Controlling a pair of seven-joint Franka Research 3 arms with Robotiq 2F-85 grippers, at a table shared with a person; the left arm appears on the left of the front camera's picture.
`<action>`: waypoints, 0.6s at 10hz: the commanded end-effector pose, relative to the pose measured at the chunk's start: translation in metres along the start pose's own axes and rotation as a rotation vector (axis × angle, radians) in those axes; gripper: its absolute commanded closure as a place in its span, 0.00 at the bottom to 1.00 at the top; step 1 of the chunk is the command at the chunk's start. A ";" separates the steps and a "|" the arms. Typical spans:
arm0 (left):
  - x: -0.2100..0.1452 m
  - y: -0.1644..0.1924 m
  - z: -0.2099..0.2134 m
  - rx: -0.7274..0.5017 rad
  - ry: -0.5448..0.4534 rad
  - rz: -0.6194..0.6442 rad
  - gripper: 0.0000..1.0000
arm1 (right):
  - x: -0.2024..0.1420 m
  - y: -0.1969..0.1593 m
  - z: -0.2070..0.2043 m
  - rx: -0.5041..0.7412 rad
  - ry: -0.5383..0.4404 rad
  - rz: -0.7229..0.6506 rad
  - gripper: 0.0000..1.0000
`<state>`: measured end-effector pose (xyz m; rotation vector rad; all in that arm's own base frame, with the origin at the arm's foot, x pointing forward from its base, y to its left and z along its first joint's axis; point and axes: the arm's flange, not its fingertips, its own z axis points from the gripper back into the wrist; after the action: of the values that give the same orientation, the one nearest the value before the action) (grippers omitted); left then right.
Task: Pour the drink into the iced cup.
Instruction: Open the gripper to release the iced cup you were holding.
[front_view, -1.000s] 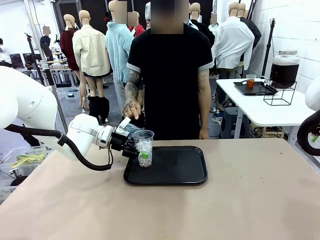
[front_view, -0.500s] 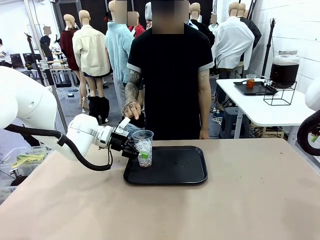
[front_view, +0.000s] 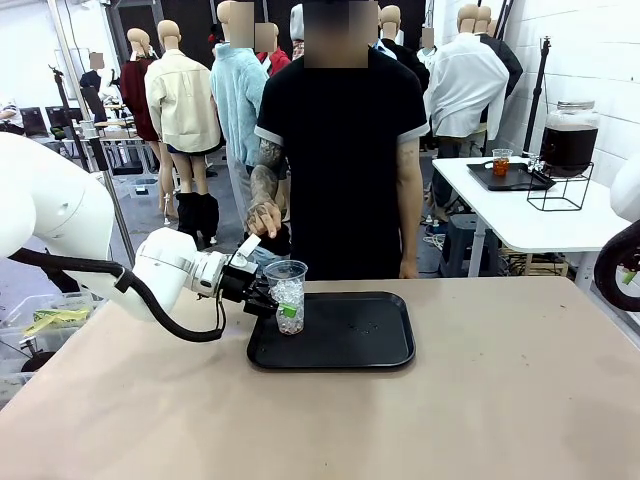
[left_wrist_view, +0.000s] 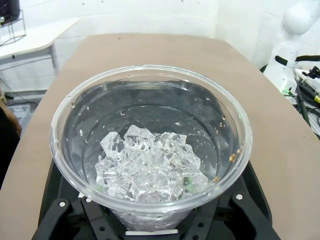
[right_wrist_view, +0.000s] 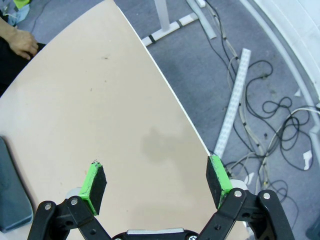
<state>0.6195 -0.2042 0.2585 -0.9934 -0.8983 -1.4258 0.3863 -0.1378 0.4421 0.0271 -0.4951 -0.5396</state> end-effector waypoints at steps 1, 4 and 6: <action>0.000 0.000 0.000 -0.003 0.002 -0.003 0.25 | 0.001 0.000 -0.002 -0.004 -0.011 0.004 0.00; 0.000 0.000 0.000 0.000 0.000 0.000 0.25 | 0.001 0.000 -0.002 -0.004 -0.011 0.004 0.00; 0.027 0.002 0.004 0.017 -0.028 -0.084 0.25 | 0.001 0.000 -0.002 -0.004 -0.011 0.004 0.00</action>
<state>0.6210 -0.2075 0.2676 -0.9858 -0.9146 -1.4437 0.3863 -0.1378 0.4421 0.0271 -0.4951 -0.5396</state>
